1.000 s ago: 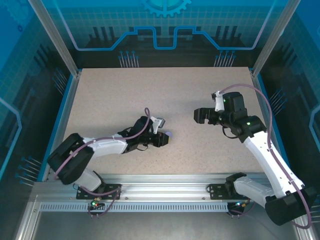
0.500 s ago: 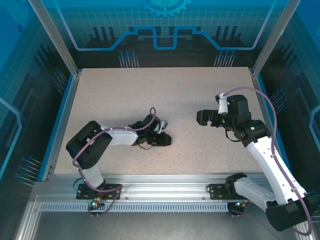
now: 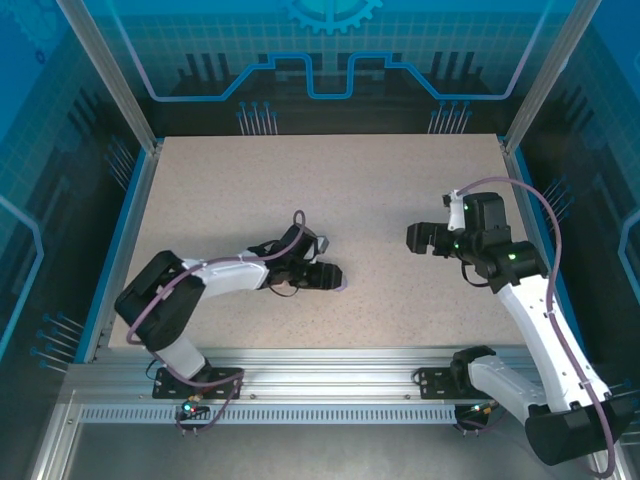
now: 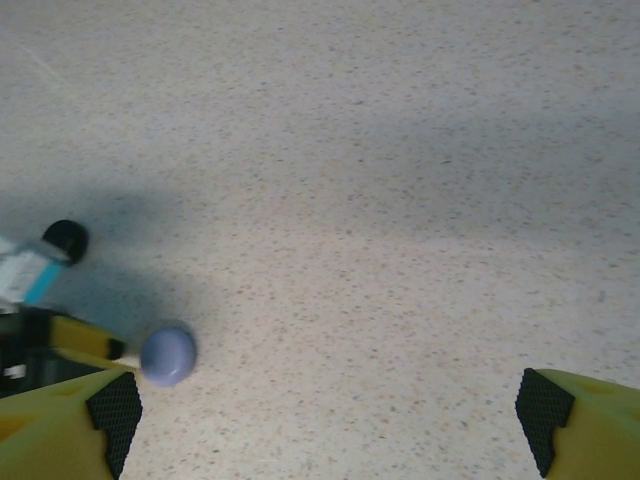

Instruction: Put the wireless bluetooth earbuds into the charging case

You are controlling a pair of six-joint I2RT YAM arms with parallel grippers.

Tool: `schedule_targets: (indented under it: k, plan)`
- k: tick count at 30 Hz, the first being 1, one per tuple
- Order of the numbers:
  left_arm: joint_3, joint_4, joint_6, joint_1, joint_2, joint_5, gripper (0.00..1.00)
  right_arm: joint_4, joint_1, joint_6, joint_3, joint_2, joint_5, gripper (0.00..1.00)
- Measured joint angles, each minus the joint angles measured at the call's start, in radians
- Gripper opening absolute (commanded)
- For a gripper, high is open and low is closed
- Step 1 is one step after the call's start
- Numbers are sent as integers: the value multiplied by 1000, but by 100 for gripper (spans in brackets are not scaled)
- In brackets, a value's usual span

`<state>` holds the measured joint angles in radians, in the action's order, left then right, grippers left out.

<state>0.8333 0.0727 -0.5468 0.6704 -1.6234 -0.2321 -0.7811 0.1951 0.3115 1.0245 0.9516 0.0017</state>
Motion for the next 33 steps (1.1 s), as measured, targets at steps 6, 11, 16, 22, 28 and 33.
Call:
schedule_targets:
  k: [6, 11, 16, 22, 28, 33]
  plan:
    - [-1, 76, 72, -28, 225, 127, 79, 41, -45, -40, -59, -45, 82, 100]
    - [-60, 62, 157, -94, 474, 312, 99, 245, -93, -109, -285, -123, 138, 100]
    - [-245, -52, 250, -242, 682, 476, 99, 551, -118, -175, -534, -115, 159, 100]
    - [-433, -215, 320, -451, 723, 544, 99, 989, -137, -216, -637, 115, 156, 100]
    - [-504, -455, 425, -514, 571, 548, 99, 1305, -134, -269, -639, 362, 131, 100]
    - [-558, -743, 517, -520, 369, 523, 99, 1481, -134, -298, -637, 509, 110, 100]
